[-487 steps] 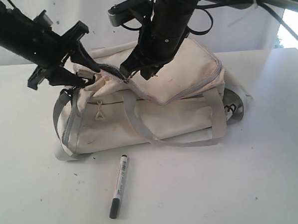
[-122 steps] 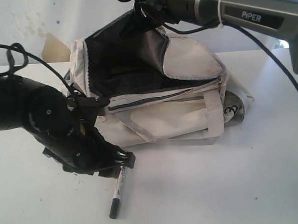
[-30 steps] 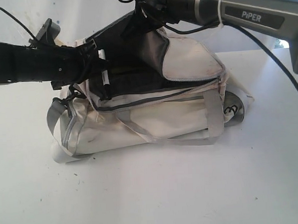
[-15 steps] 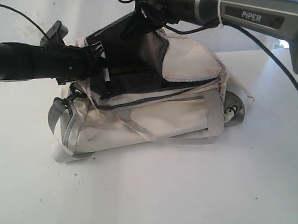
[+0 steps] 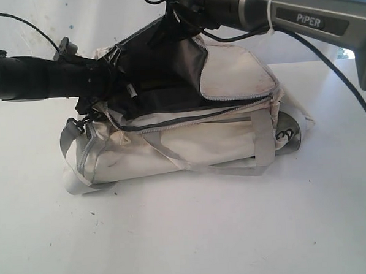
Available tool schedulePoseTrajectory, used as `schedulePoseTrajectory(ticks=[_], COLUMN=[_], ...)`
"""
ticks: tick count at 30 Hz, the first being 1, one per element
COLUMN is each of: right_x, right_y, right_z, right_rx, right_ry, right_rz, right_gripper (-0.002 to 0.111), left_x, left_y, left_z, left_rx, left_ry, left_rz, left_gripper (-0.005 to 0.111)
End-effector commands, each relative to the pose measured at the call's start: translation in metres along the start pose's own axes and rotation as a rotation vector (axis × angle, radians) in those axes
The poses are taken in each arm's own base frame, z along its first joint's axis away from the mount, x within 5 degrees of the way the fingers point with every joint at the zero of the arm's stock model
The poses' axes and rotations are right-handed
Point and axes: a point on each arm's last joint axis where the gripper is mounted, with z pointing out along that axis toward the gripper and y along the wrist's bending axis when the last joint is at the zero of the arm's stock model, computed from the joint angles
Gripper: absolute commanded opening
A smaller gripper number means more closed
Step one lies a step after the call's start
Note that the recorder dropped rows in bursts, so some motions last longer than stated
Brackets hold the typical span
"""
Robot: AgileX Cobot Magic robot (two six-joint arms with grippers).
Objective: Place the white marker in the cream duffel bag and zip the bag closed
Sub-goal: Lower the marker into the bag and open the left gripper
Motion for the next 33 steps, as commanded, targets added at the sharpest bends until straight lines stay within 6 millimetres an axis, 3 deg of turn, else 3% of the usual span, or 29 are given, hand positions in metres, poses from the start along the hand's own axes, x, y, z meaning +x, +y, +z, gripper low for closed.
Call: schedulePoseTrajectory(ticks=[1,3,7,14,22,33], right_x=[-0.005,-0.005,-0.005,-0.004,-0.002,-0.005], right_y=[-0.009,-0.009,-0.009,-0.010,-0.010,-0.012], right_z=[-0.005,-0.005,-0.005,-0.005,-0.005,-0.010], right_rx=[0.014,0.014,0.014,0.017,0.022,0.015], right_ry=[-0.025,-0.025,-0.025,-0.018,0.014,0.002], right_rz=[0.012,0.012,0.012,0.012,0.021,0.040], right_gripper=[0.000,0.000,0.000,0.000,0.000,0.000], left_x=[-0.002,-0.001,-0.003,-0.007,-0.006,-0.014], left_y=[-0.005,-0.005,-0.011,-0.026,-0.022,-0.029], left_z=[-0.001,-0.001,-0.002,-0.003,-0.004,-0.025], left_rx=[0.031,0.039,0.066,0.142,0.089,0.143], left_ry=[0.008,0.016,0.023,0.037,0.057,0.136], left_rz=[-0.008,-0.007,-0.002,0.052,0.196,0.322], left_gripper=[0.033,0.048,0.068,0.068,0.068,0.068])
